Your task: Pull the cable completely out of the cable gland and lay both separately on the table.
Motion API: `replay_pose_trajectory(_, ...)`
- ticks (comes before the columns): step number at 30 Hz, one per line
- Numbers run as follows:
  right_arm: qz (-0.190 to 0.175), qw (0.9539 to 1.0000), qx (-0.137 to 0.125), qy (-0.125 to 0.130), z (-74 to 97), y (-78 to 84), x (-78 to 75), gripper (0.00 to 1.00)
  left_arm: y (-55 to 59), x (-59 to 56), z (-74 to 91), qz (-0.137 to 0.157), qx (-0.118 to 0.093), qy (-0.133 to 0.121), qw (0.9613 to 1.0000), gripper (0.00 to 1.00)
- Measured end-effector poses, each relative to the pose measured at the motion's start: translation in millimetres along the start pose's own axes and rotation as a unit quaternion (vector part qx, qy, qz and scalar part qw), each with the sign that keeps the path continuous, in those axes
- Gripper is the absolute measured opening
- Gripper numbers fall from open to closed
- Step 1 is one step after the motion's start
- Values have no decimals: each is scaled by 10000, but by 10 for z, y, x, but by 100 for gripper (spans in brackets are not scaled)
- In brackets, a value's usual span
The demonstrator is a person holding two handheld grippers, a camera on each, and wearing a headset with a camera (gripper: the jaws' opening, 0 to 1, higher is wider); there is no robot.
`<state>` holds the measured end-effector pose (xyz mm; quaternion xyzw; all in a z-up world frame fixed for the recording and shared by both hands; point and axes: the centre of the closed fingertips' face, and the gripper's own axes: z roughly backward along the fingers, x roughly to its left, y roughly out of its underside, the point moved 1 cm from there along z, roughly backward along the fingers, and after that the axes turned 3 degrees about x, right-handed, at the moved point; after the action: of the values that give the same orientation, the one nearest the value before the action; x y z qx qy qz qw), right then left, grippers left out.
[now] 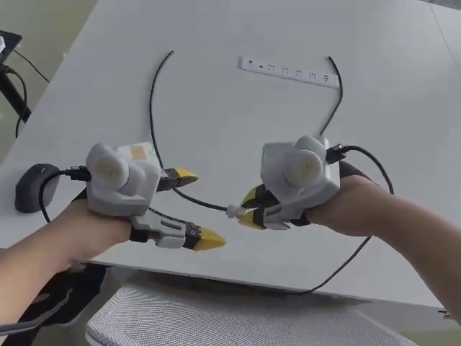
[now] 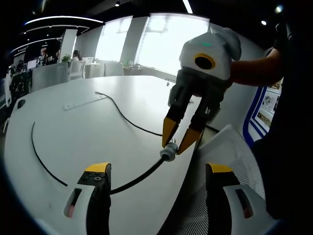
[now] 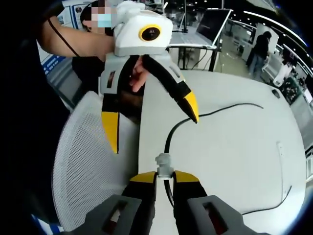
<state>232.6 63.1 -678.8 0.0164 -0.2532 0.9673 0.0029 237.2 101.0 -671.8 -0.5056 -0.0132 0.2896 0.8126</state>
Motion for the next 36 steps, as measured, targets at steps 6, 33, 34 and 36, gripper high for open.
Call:
replay_pose_trajectory(6, 43, 9999, -117, 56, 73, -69, 4, 6, -42, -9, -52, 40, -56, 152, 9999, 75)
replay_pose_trajectory(33, 481, 9986, -130, 148, 166, -90, 16, 6, -180, -170, -168, 63, -257, 945, 9952, 36)
replay_pose_trajectory(34, 541, 9983, -135, 147, 167, -93, 12, 6, -182, -171, -167, 52, -268, 960, 9950, 35)
replay_pose_trajectory(36, 555, 9983, -148, 129, 168, -92, 13, 6, -189, -186, -156, 7, -296, 1020, 9943, 30)
